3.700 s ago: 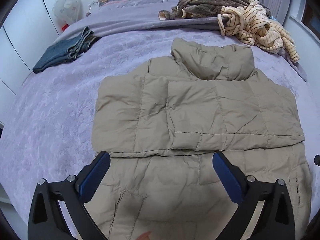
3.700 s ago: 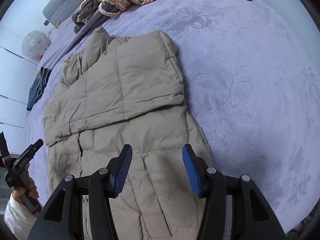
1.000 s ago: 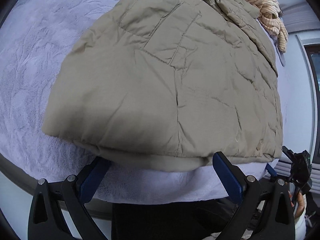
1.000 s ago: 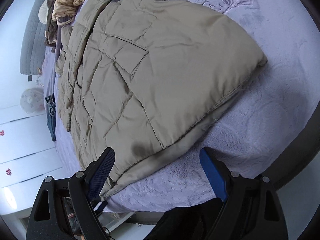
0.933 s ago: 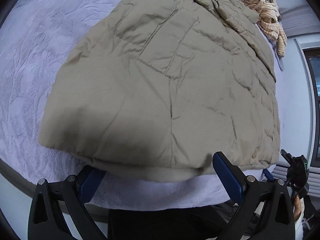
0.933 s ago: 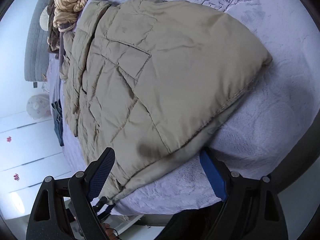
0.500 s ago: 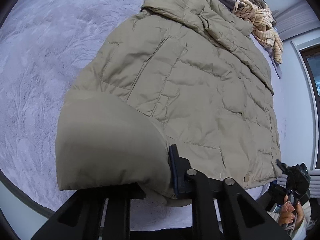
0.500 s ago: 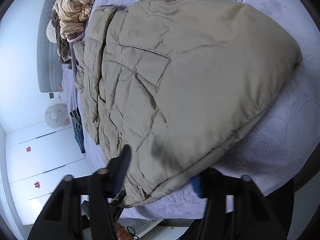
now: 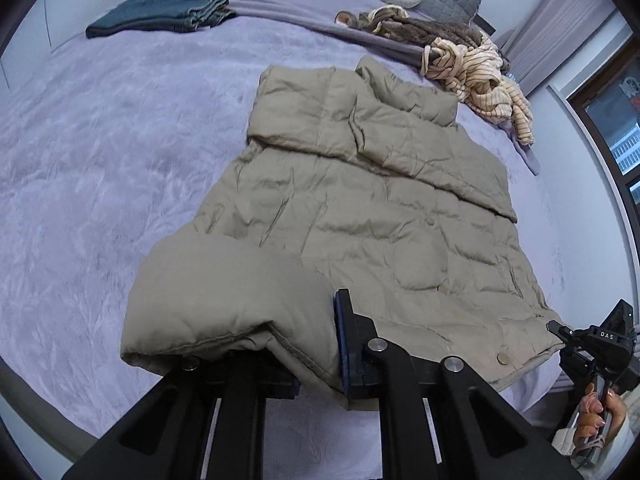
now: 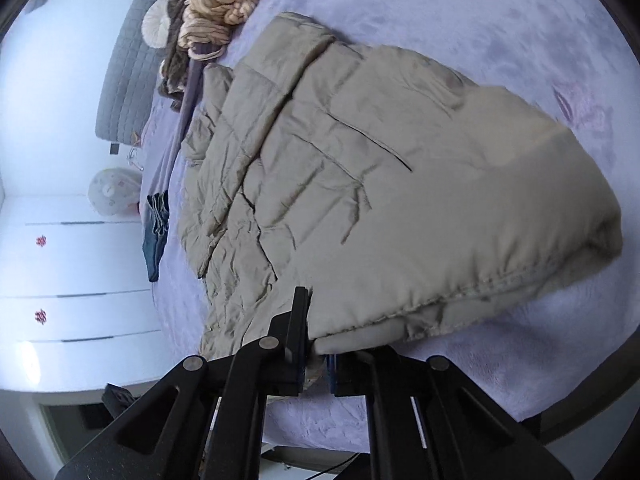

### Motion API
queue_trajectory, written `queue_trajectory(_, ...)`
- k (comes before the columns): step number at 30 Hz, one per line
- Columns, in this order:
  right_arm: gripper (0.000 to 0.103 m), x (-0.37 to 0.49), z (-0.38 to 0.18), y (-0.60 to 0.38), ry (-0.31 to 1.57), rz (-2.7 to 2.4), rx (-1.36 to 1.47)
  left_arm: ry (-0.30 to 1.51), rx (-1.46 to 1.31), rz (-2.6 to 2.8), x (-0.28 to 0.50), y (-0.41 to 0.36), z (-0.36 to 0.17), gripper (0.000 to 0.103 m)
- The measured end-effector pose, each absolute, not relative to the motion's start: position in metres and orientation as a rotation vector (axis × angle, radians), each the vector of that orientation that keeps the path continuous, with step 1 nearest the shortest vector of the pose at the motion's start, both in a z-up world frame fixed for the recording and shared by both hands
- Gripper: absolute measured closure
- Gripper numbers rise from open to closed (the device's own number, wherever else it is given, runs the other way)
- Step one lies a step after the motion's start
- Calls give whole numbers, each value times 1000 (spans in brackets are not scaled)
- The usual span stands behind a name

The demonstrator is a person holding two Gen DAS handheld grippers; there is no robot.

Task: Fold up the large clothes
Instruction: 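Grasp the jacket hem with both tools, then lift the held hem with both tools and fold it toward the collar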

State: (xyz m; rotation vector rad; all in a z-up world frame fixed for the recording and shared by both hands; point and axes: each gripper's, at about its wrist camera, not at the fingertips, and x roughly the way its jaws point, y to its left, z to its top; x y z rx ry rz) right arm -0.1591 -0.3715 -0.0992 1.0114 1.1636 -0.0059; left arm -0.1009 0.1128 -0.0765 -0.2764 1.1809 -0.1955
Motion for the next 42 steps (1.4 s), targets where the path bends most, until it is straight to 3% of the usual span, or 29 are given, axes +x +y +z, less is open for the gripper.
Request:
queue_trajectory(14, 95, 52, 11, -387, 1066, 214, 604, 935, -154, -57, 64, 59, 20, 88)
queue_trajectory(21, 95, 147, -26, -384, 1139, 201, 580, 1008, -153, 63, 146, 48, -24, 88)
queue_trajectory(33, 91, 213, -116, -391, 1255, 136, 647, 1164, -21, 105, 226, 28, -120, 88)
queue_trajectory(36, 69, 211, -119, -397, 1242, 138, 668, 1164, 2, 92, 227, 26, -125, 86)
queue_trajectory(37, 50, 210, -118, -398, 1237, 142, 676, 1159, 0, 86, 225, 26, -126, 72)
queue_trajectory(38, 36, 209, -117, -400, 1230, 144, 679, 1150, -7, 84, 223, 28, -125, 38)
queue_trajectory(40, 33, 208, -115, -403, 1221, 140, 670, 1115, -13, 113, 219, 31, -121, 1)
queue_trajectory(42, 33, 207, -113, -405, 1222, 133, 656, 1105, -13, 99, 219, 33, -119, 1)
